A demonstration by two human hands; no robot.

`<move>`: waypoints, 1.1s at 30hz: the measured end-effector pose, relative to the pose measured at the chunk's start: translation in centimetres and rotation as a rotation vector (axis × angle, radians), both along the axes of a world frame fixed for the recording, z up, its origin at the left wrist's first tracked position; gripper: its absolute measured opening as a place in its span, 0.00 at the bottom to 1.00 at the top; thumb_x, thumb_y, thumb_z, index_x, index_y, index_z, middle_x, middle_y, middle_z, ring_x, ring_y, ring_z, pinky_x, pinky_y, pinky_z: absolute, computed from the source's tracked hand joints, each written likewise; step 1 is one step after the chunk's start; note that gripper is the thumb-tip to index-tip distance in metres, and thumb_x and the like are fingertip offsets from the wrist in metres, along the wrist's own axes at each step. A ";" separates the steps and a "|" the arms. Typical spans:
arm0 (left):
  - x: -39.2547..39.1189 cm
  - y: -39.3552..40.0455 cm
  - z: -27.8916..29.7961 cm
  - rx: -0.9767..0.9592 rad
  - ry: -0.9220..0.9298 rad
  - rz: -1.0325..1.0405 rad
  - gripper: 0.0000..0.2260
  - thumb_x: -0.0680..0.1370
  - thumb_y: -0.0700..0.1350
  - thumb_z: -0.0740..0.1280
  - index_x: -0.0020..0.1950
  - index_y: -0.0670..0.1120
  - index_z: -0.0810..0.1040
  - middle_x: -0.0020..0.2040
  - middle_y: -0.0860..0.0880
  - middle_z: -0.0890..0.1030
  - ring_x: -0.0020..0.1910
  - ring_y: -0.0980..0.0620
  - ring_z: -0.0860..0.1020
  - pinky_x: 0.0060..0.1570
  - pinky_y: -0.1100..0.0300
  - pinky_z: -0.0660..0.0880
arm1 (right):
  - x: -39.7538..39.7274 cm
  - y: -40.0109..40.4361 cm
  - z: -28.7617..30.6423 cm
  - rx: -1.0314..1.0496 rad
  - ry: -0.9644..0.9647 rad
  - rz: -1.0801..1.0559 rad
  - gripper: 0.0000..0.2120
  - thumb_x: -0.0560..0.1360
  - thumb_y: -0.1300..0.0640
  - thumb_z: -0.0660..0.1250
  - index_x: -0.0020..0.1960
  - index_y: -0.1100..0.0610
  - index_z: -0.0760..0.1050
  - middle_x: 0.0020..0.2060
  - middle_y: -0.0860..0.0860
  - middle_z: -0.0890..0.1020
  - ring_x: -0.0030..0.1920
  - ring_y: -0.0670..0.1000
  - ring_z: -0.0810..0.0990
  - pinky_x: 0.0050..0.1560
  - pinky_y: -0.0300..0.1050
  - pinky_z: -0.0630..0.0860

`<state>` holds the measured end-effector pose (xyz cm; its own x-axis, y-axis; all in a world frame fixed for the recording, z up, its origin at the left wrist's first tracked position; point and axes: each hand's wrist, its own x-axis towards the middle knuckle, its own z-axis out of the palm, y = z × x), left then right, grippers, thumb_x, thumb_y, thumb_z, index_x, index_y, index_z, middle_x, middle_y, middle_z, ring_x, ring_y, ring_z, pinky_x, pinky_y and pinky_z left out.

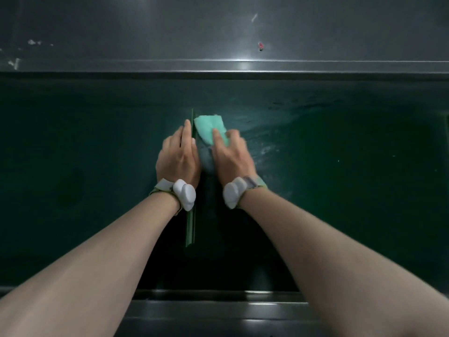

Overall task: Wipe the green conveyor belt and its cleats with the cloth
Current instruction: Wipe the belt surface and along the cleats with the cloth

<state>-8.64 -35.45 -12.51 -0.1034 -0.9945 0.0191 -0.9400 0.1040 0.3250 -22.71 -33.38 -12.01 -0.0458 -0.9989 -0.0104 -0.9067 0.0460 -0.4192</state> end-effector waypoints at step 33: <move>2.1 12.1 1.9 0.128 -0.009 0.023 0.30 0.81 0.31 0.60 0.82 0.46 0.62 0.56 0.40 0.76 0.49 0.40 0.76 0.39 0.49 0.73 | 1.0 7.5 0.3 0.114 -0.065 -0.359 0.20 0.84 0.57 0.58 0.76 0.56 0.66 0.66 0.62 0.67 0.59 0.64 0.73 0.58 0.52 0.73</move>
